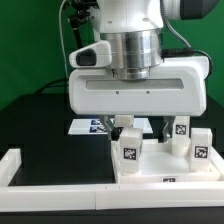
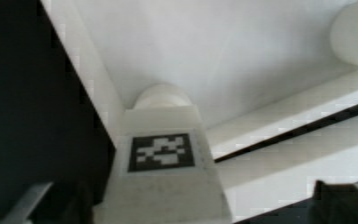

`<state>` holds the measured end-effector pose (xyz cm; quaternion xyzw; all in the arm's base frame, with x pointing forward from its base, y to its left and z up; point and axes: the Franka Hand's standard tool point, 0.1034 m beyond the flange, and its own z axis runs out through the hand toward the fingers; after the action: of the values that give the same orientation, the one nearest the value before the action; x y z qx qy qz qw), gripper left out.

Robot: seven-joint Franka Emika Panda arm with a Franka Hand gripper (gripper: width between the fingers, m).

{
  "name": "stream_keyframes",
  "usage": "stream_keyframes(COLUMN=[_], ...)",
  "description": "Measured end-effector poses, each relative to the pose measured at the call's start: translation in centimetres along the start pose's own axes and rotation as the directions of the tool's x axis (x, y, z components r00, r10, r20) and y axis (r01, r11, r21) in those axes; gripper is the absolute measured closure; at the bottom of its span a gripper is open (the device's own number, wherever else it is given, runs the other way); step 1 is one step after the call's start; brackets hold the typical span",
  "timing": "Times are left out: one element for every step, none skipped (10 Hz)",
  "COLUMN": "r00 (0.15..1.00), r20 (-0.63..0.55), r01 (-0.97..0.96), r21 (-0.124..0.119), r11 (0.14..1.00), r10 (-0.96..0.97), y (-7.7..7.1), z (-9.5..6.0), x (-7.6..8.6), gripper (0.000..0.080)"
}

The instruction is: Assemble square table

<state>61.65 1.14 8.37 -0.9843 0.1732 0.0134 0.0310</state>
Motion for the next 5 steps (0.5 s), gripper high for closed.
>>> stream_keyframes(r00=[1.000,0.999,0.994,0.983,0.970], r20=[0.000,0.000,0.000,0.000,0.000], r01=[0.001,-0.036,-0.105,-0.186,-0.241], r21=[0.000,0.000,-0.001,-0.001,-0.001], r11=[1.000,0.999,0.994,0.983,0.970], r10=[-0.001,0.036,0.105,0.186,0.241], y=[0.01,0.01,0.17,0.16,0.18], z=[0.00,0.01,0.01,0.03,0.05], x=[0.00,-0.01,0.04,0.03,0.02], gripper=[0.0241,0.0424,0.0501,0.0501,0.0503])
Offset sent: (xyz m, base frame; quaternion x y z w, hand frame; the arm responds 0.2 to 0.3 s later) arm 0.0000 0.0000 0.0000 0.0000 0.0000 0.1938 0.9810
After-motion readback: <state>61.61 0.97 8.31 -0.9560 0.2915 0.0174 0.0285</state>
